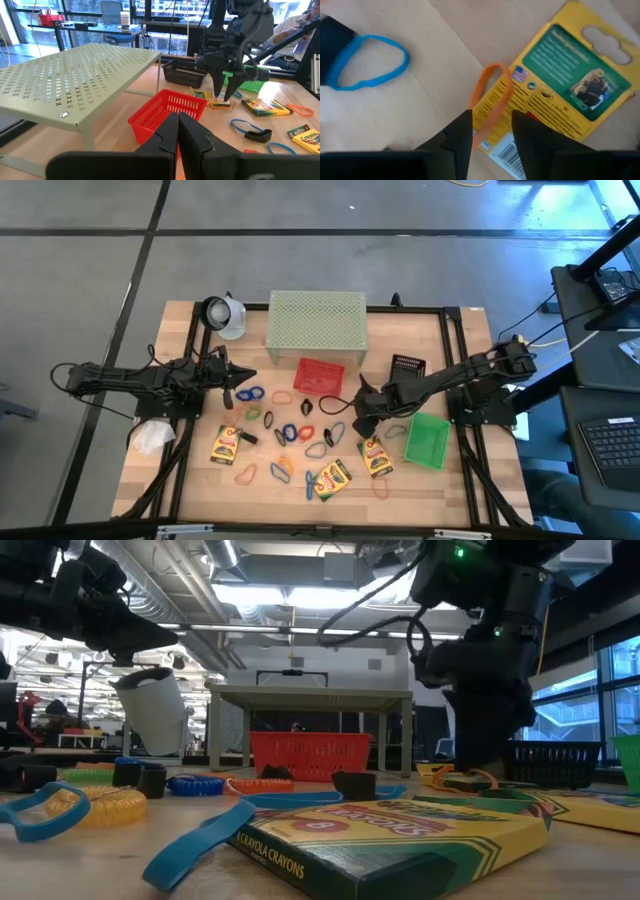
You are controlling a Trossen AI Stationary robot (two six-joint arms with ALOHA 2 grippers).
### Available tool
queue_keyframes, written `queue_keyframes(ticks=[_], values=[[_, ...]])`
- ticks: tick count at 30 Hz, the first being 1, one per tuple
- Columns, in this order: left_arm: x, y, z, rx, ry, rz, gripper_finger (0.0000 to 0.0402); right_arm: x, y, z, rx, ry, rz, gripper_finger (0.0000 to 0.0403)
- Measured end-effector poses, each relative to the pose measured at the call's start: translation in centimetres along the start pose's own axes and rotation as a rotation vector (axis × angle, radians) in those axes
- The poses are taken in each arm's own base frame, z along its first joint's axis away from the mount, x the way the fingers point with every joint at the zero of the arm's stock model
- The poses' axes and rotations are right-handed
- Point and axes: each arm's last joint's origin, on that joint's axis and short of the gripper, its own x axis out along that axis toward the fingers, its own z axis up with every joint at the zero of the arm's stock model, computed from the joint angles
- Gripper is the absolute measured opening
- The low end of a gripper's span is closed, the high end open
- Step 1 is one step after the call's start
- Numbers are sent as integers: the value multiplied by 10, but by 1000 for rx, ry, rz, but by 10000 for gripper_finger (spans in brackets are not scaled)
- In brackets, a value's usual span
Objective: Pick & Place Office Desk Supplies
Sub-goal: Put the orange rubber band into the green bin
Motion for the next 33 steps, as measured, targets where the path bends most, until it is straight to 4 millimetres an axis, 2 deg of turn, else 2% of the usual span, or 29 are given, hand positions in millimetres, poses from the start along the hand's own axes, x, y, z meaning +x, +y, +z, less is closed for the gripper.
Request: queue_keyframes(ticks=[9,12,17,24,33], values=[[0,0,0,0,1,-7,4,6,0,0,-3,2,-20,118],[0,0,0,0,1,-7,4,6,0,0,-3,-2,-23,87],[0,0,0,0,1,-7,4,6,0,0,-6,-6,-23,10],[0,0,0,0,1,-7,4,4,2,1,9,-11,-4,3],[0,0,0,0,1,-7,4,-21,31,18,-39,-59,145,1]])
